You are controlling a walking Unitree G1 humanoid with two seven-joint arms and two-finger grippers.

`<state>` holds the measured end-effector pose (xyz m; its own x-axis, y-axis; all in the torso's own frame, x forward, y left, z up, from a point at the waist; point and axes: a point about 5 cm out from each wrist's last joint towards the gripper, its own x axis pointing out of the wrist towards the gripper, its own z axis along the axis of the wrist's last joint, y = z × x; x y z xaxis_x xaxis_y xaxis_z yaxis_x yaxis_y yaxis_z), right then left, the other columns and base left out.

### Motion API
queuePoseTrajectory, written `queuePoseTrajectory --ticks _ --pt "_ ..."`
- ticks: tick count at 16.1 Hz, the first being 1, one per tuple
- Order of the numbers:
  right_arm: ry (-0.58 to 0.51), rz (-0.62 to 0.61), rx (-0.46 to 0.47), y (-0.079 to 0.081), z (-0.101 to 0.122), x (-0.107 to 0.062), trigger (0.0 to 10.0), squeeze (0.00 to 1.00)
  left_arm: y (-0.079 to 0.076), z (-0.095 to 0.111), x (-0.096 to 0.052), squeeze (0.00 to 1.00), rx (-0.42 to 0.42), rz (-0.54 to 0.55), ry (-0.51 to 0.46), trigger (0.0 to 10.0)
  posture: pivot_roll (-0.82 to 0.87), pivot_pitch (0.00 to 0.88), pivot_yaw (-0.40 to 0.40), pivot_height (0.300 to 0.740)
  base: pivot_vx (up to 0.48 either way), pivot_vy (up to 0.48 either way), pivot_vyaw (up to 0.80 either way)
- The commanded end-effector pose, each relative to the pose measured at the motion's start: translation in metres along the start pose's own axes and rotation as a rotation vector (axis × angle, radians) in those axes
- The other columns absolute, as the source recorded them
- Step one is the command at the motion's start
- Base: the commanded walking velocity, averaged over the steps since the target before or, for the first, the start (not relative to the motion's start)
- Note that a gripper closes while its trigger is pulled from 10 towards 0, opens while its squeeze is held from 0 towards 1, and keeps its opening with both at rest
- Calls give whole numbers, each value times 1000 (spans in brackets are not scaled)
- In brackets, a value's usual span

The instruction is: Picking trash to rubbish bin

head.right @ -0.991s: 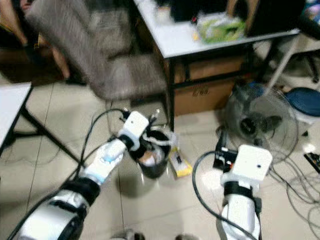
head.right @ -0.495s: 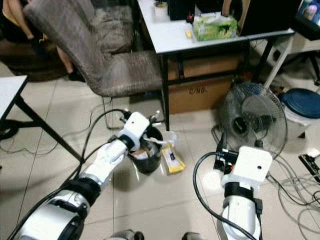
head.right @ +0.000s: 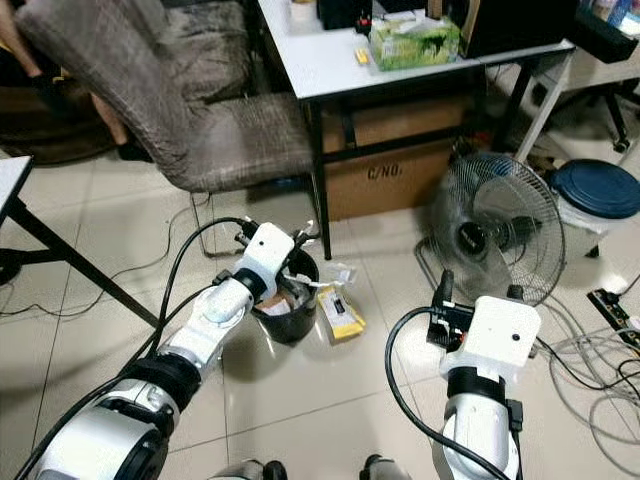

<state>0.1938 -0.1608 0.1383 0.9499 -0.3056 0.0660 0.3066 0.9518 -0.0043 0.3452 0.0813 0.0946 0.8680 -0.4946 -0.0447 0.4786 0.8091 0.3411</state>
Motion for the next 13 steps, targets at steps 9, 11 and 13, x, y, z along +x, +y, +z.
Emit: queuePoseTrajectory --ticks 9,11,13 --pt "14 17 -8 6 -2 -2 10000 0 1 -5 -1 0 1 13 34 10000 -5 137 71 740 0 0 330" --pt "18 17 -10 7 -3 -2 10000 0 -1 -6 -1 0 2 -1 35 10000 -5 140 73 740 0 0 800" --pt "25 25 -13 8 -5 -3 10000 0 -5 -6 -1 0 -7 -41 33 10000 -6 145 75 740 0 0 400"
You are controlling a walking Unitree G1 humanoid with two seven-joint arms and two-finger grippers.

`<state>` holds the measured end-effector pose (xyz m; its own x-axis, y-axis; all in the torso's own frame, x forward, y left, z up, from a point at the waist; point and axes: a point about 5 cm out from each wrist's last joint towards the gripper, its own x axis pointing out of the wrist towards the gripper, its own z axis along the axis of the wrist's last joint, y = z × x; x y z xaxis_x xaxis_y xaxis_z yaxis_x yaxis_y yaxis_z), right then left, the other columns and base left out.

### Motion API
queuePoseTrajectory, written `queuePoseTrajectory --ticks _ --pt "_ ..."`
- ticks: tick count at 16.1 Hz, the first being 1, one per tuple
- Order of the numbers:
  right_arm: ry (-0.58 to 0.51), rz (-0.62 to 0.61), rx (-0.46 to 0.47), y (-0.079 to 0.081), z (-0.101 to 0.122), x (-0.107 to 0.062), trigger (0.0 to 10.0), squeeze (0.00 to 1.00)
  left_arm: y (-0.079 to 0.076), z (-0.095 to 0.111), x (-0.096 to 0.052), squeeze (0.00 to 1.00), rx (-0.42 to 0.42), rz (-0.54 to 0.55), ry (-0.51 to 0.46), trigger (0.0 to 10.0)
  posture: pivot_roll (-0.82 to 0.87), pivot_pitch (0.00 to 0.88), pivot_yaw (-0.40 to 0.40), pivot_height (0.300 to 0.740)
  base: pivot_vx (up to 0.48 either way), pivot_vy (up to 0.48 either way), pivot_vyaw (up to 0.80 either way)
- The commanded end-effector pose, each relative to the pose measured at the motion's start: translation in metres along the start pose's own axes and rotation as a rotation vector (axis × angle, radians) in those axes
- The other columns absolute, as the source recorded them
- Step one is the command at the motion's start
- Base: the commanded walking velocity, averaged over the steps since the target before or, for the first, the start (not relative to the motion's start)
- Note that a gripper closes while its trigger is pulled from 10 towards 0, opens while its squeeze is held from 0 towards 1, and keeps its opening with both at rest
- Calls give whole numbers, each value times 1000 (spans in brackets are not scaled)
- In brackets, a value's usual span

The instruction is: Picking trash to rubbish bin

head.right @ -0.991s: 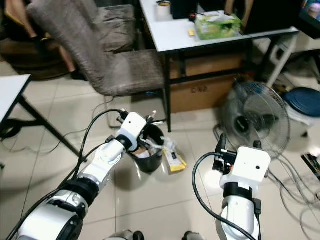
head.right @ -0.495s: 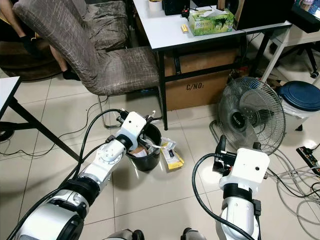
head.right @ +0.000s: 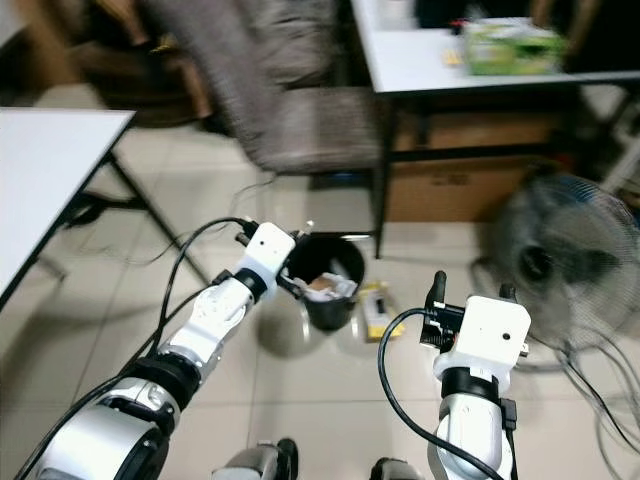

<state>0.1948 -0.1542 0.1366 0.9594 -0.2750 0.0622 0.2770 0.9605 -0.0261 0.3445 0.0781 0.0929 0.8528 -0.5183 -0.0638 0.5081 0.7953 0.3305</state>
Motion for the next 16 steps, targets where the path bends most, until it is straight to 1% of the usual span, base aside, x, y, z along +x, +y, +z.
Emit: queuePoseTrajectory --ticks 1,4,5,7,10,11,12,14,16 --pt "26 23 -13 4 -6 -2 10000 0 -5 -5 -2 0 -17 -47 21 10000 -11 156 85 740 0 0 0" --pt "57 115 -59 13 -18 -3 10000 0 -9 -6 -1 0 -47 -109 32 10000 -17 190 112 740 0 0 0" --pt "64 131 -67 15 -21 -4 10000 0 -10 -6 -1 0 -50 -118 32 10000 -20 196 116 740 251 0 0" --pt "91 154 -63 19 -28 -6 10000 0 -11 -5 0 0 -46 -135 33 10000 -20 205 120 740 276 0 0" --pt "114 150 -50 24 -34 -7 10000 0 -12 -5 1 0 -52 -148 34 10000 -20 200 119 740 314 0 0" --pt "130 132 -35 23 -38 -6 10000 0 -13 -5 1 0 -56 -152 34 10000 -20 200 119 740 349 0 0" --pt "159 97 -15 20 -44 -5 10000 0 -15 -5 1 0 -61 -154 35 10000 -20 200 119 740 368 0 0" --pt "203 40 -9 12 -57 -7 10000 0 -17 -7 0 0 -66 -159 42 10000 -25 193 112 740 368 0 0" --pt "277 -35 58 3 -67 -17 10000 0 -18 -10 -1 0 -61 -158 59 10000 -29 194 111 740 369 0 0"
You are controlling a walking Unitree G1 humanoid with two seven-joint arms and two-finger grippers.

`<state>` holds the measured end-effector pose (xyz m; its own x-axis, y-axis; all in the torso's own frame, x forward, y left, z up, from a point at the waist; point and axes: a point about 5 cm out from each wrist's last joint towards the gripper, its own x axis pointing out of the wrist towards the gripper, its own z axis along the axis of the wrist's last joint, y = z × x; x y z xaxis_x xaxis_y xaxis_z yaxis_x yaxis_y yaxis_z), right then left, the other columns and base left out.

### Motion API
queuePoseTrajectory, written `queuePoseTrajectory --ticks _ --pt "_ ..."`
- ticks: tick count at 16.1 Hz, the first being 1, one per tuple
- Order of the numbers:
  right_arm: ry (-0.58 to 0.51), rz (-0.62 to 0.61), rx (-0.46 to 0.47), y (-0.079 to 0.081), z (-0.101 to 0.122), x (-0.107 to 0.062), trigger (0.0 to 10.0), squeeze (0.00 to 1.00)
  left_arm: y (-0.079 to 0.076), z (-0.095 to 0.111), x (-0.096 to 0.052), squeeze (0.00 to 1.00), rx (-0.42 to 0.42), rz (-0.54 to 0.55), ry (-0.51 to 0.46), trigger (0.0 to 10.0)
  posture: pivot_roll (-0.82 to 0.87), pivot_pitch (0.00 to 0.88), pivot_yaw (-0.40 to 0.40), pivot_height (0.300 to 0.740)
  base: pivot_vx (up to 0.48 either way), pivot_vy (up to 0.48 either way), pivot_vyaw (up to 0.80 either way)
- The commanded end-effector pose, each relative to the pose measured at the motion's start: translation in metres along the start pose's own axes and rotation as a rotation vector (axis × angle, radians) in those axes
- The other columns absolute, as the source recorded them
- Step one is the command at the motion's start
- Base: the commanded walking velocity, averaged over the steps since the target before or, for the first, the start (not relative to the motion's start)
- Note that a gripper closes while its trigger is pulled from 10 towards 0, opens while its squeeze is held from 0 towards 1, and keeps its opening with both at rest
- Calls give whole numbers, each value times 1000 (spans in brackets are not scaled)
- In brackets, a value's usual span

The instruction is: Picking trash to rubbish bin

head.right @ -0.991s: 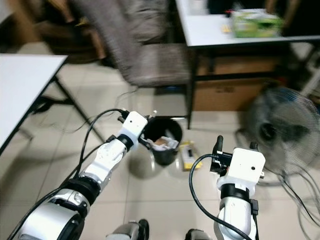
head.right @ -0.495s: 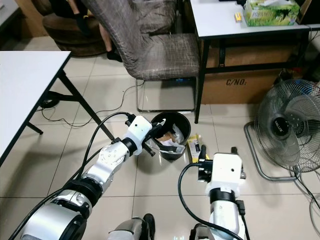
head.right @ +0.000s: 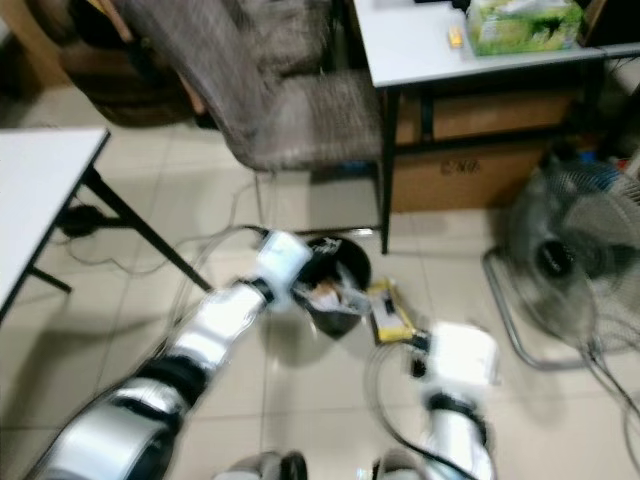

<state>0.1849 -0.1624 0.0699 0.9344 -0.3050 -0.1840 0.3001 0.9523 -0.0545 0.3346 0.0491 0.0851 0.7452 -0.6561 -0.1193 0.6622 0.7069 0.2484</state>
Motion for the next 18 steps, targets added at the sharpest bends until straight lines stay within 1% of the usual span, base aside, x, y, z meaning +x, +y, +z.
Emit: queuePoseTrajectory --ticks 1,2,3,4,5,7,8,9,10,11,12,15,17,18 --pt "40 -9 90 10 -4 -9 10000 0 12 -13 -10 0 4 28 60 10000 -29 194 111 740 368 0 0" --pt "56 -14 105 6 -6 -16 10000 0 12 -14 -10 0 5 28 67 10000 -38 198 111 740 371 0 0" --pt "56 -14 105 6 -6 -16 10000 0 12 -14 -10 0 5 28 67 10000 -38 198 111 740 371 0 0" --pt "58 -9 124 1 -4 -30 10000 0 10 -15 -10 0 10 23 77 10000 -51 205 115 740 368 0 0" --pt "46 -13 138 -2 3 -37 10000 0 9 -16 -9 0 13 20 82 10000 -57 210 116 740 368 0 0" --pt "24 -23 150 -6 10 -43 10000 0 8 -16 -8 0 16 17 87 10000 -65 214 119 740 368 0 0" --pt "-13 -27 142 -12 19 -52 10000 0 7 -16 -7 0 20 13 92 10000 -78 222 125 740 364 0 0" --pt "-30 -23 123 -14 22 -55 10000 0 7 -15 -7 0 21 11 93 10000 -78 222 125 740 364 0 0" --pt "-37 -18 83 -19 21 -59 10000 0 7 -15 -6 0 22 10 94 10000 -87 227 129 740 368 0 0" --pt "-31 -32 10 -39 16 -62 10000 0 7 -14 -5 0 24 9 97 10000 -91 231 134 740 368 0 0" --pt "-28 -46 -29 -55 15 -62 10000 0 7 -14 -5 0 25 8 98 10000 -91 232 135 740 360 0 0" --pt "-22 -57 -54 -72 15 -60 10000 0 7 -15 -5 0 30 13 102 10000 -84 234 131 740 349 0 0" --pt "-32 -14 -36 -63 18 -57 10000 0 8 -18 -7 0 35 41 118 10000 -84 234 131 740 0 0 0" --pt "-39 19 -18 -53 20 -56 10000 0 8 -19 -8 0 31 46 122 10000 -84 234 131 740 0 0 0"
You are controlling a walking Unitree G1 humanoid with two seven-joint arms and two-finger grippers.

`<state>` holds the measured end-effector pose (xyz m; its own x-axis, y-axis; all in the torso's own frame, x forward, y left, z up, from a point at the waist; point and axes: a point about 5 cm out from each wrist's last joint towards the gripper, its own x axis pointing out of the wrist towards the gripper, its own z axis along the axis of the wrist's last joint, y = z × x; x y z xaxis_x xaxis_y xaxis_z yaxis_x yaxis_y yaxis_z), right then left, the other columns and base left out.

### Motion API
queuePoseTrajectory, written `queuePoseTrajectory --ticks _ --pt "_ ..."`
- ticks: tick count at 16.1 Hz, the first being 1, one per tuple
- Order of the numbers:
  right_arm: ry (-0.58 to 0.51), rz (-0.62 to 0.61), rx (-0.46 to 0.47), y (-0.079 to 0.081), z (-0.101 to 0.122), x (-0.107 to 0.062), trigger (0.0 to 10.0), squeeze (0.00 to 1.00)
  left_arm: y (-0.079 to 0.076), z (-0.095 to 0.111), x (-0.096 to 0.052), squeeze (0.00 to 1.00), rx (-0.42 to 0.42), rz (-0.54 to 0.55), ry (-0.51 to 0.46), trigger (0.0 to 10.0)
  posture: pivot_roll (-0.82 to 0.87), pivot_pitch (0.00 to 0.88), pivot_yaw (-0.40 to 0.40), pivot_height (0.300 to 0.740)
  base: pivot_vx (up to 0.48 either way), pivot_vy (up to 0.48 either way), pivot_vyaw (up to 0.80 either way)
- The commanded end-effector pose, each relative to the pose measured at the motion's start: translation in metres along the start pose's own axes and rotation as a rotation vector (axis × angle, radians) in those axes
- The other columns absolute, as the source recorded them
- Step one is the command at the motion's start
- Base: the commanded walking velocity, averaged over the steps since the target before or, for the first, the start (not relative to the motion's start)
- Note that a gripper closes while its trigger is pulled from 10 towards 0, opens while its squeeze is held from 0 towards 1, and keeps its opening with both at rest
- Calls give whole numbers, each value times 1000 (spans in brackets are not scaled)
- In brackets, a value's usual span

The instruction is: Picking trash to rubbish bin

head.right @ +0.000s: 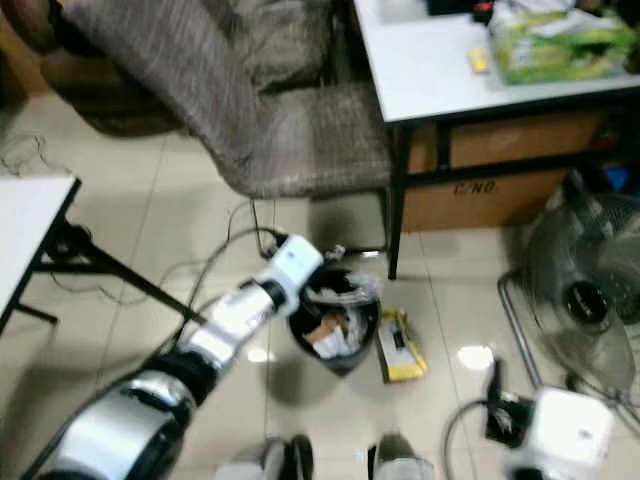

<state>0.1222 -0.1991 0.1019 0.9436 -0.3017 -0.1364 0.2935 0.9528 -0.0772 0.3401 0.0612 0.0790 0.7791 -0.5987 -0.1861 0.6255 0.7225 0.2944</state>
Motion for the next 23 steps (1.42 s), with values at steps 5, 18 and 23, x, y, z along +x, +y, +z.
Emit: queuePoseTrajectory --ticks 5,18,23 --pt "22 72 42 20 0 -9 10000 0 -4 -14 -6 0 -12 -22 46 10000 -77 245 121 740 0 0 0" --pt "25 56 56 24 1 -13 10000 0 -16 -16 -5 0 -14 -73 46 10000 -90 254 125 740 413 0 0" --pt "25 57 64 25 1 -11 10000 0 -18 -19 -7 0 -17 -92 50 10000 -84 258 126 740 0 0 0"
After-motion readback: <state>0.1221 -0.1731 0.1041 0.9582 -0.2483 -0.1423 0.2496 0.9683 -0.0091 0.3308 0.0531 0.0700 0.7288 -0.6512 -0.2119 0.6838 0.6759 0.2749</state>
